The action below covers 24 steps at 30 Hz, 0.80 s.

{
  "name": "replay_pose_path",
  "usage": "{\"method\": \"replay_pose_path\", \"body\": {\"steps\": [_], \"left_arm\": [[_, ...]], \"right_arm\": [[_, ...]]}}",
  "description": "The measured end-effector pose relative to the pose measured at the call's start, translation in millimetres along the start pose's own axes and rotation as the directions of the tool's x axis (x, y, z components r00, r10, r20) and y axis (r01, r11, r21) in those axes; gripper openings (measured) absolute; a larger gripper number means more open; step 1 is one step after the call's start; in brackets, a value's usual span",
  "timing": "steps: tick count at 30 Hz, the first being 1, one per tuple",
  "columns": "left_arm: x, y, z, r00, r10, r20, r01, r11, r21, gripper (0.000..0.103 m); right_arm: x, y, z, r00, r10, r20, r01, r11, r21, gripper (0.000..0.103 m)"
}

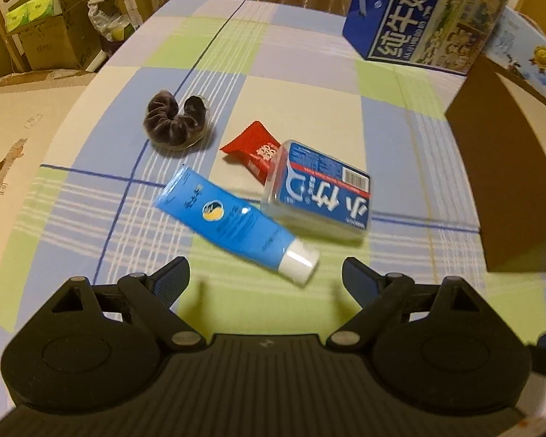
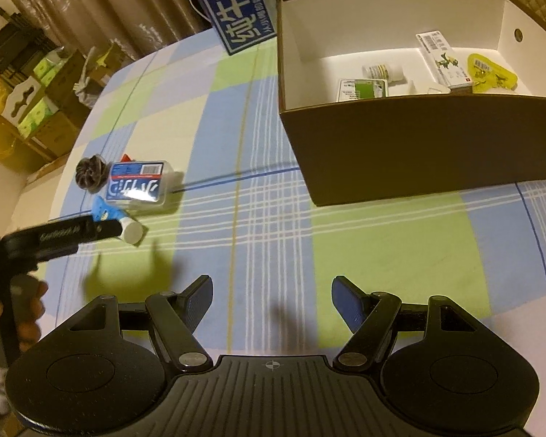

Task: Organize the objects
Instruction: 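Withdraw both tools from the box back toward the remaining table items, then grasp the blue toothbrush case with the right tool while the left tool grasps the blue hand-cream tube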

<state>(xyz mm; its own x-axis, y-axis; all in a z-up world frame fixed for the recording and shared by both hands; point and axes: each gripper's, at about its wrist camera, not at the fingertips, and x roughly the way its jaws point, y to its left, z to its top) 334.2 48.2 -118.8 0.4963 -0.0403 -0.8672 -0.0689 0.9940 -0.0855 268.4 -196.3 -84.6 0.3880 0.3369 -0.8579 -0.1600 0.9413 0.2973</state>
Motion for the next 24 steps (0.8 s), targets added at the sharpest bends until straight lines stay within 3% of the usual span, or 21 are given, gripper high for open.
{"method": "replay_pose_path", "body": {"steps": [8, 15, 20, 24], "left_arm": [[33.4, 5.9, 9.4, 0.999, 0.024, -0.043, -0.024, 1.0, -0.015, 0.089], [31.1, 38.2, -0.7, 0.998, 0.054, -0.036, -0.056, 0.997, -0.044, 0.088], [23.8, 74.0, -14.7, 0.996, 0.074, -0.046, -0.078, 0.993, -0.085, 0.086], [17.4, 92.6, -22.4, 0.994, 0.096, -0.043, -0.1, 0.99, -0.095, 0.085]], "right_arm": [[11.8, 10.3, 0.8, 0.999, 0.015, -0.037, -0.016, 0.999, -0.034, 0.07], [29.6, 43.5, 0.2, 0.996, 0.054, -0.076, -0.065, 0.985, -0.159, 0.07], [46.2, 79.0, 3.8, 0.992, 0.091, -0.093, -0.115, 0.944, -0.308, 0.07], [65.1, 109.5, 13.0, 0.991, 0.115, -0.071, -0.135, 0.88, -0.456, 0.07]]}}
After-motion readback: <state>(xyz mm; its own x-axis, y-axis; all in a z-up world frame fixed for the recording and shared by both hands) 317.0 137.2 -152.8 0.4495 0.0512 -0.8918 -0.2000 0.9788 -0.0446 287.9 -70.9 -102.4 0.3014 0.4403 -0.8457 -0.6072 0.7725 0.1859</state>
